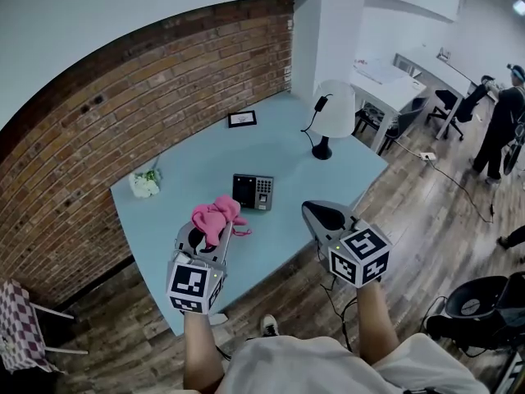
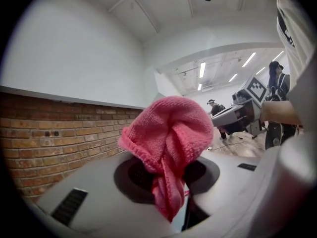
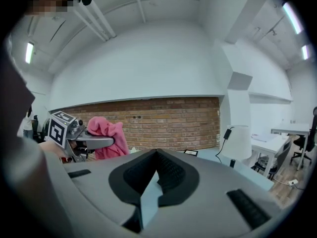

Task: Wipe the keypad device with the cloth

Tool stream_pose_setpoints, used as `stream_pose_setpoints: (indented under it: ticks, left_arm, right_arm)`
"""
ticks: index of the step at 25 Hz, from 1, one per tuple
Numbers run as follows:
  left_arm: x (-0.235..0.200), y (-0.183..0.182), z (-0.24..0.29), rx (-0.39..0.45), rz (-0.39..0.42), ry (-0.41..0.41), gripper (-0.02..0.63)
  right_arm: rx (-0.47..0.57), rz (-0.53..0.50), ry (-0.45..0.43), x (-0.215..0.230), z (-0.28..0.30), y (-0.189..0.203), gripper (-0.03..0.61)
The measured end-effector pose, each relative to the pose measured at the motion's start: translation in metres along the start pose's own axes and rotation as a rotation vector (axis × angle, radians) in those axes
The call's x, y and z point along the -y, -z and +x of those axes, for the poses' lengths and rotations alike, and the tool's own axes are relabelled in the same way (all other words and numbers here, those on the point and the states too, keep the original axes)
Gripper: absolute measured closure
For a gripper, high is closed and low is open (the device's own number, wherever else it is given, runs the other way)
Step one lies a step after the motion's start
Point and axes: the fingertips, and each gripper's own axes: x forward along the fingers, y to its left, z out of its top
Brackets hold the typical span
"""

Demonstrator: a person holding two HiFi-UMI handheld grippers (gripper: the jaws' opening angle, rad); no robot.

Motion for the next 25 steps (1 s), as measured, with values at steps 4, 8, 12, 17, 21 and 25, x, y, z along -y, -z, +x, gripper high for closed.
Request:
stream_pose_setpoints:
  ticks: [4,8,12,17,21,25]
  left_arm:
    - [-0.015,0.005,0.019,0.001,-0.002,0.016,0.472]
    - [-0.028,0.014,0.032,-0.004,-0.026,0.025,0.473]
    - [-0.038,0.029,0.044,-0.027,-0.052,0.032,0.472]
    - [-0.048,0.043,0.058,-0.055,-0.07,0.039,0.472]
    - [-0.062,0.058,0.077,-0.085,-0.072,0.027,0.472]
    - [-0.075,0.073,0.1,-0.122,-0.076,0.003,0.472]
  right_arm:
    - [-0.023,0.004,0.007,0.008,0.025,0.003,0.558]
    - [-0.046,0.009,0.02,0.014,0.05,0.009,0.558]
    - [-0.094,0.004,0.029,0.019,0.071,0.02,0.557]
    - [-0.143,0.068,0.023,0.03,0.091,0.041,0.557]
    - [-0.181,0.08,0.017,0.043,0.111,0.058,0.555]
    - [-0.216,0.092,0.005,0.061,0.136,0.071,0.554]
